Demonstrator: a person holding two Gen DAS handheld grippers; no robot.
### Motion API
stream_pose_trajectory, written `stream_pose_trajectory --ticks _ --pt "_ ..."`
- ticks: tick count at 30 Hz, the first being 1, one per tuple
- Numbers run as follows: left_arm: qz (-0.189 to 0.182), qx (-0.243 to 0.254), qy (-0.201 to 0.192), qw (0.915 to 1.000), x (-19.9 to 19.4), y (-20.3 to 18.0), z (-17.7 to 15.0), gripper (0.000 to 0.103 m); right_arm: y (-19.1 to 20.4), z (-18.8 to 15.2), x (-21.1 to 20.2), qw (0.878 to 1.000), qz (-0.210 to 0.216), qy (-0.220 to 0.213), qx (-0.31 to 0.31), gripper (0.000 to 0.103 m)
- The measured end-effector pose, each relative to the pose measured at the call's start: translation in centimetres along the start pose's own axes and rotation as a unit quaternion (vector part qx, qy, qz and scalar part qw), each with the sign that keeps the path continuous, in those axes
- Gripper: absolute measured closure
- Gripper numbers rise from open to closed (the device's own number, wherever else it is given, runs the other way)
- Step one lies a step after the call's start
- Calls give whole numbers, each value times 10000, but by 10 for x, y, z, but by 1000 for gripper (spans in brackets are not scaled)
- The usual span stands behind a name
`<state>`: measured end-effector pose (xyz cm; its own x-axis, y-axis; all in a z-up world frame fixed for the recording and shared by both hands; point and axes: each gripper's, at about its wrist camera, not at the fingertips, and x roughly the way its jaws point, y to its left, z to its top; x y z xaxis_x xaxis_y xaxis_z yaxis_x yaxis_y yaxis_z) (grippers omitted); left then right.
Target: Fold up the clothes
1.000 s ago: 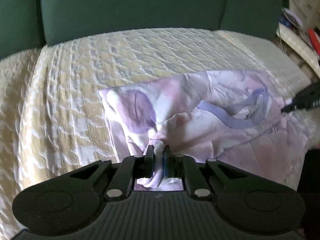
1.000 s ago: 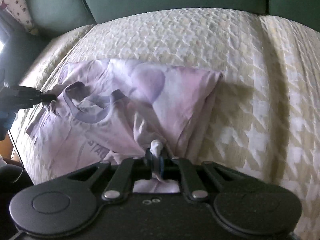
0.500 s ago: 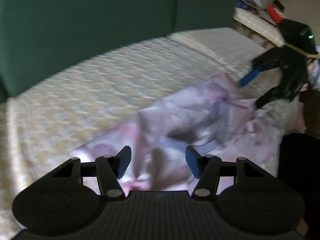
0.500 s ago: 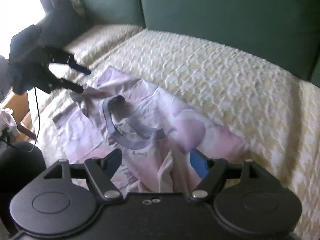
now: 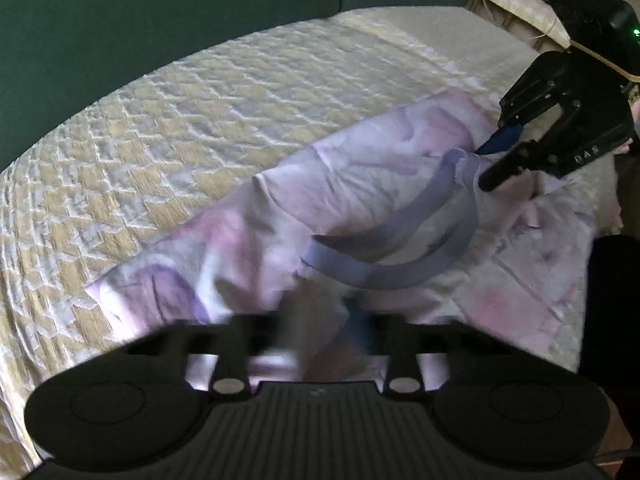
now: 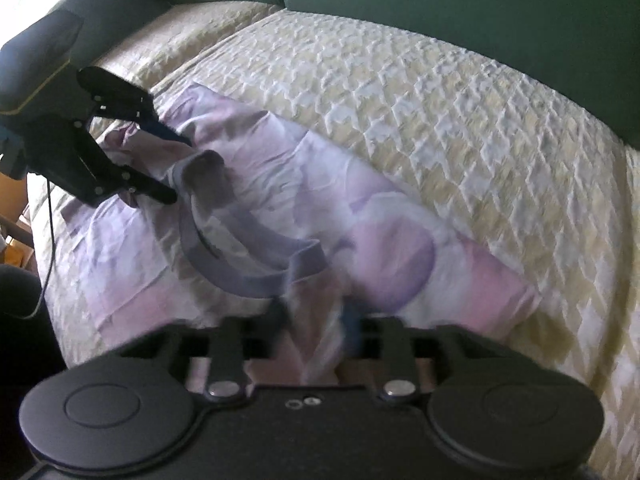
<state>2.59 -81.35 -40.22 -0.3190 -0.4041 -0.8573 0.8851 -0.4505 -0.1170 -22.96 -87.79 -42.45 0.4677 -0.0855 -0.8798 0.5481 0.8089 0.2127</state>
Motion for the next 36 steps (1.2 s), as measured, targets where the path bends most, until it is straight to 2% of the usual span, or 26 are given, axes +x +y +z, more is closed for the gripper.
stream_pose_trajectory --ticks 4,6,11,13,15,17,18,19,22,25,29,31,34,36 --pt "-219 78 -79 9997 -27 -10 -10 89 11 -7 -20 9995 297 -46 -95 0" --pt "-387 130 27 9992 -40 -18 -20 89 20 -13 -31 9985 506 -42 -189 0" --pt "-936 329 781 9920 -55 -44 -54 89 59 -40 -53 9924 993 322 -655 0" --pt "-707 528 788 9930 -63 -53 -60 88 71 -49 -61 9896 1042 459 -876 0" --pt "-292 787 562 9949 -70 -60 -57 85 76 -49 -68 9911 851 331 -966 0" --pt "132 1110 282 9933 -70 -67 -47 68 80 -48 -76 9920 659 204 -1056 0" --pt "296 1251 190 9915 -66 -70 -42 47 82 -47 -79 9922 563 141 -1100 0" --pt "385 1324 132 9904 -61 -71 -36 39 86 -46 -81 9924 466 75 -1136 0" --pt "566 1465 -4 9876 -43 -74 -20 39 96 -35 -64 9923 316 28 -1194 0" --pt "570 1389 -7 9887 -25 -69 -12 39 104 -27 -44 9918 111 -23 -1274 0" --pt "465 1246 37 9911 -5 -62 -8 45 110 -22 -23 9909 -45 -120 -1339 0" --pt "492 1232 96 9911 -1 -60 -11 75 112 -23 -11 9900 -71 2 -1411 0" --pt "565 1253 127 9904 2 -58 -16 87 115 -27 5 9870 -244 179 -1579 0" --pt "558 1307 67 9898 -4 -58 -18 90 116 -32 11 9841 -494 216 -1691 0"
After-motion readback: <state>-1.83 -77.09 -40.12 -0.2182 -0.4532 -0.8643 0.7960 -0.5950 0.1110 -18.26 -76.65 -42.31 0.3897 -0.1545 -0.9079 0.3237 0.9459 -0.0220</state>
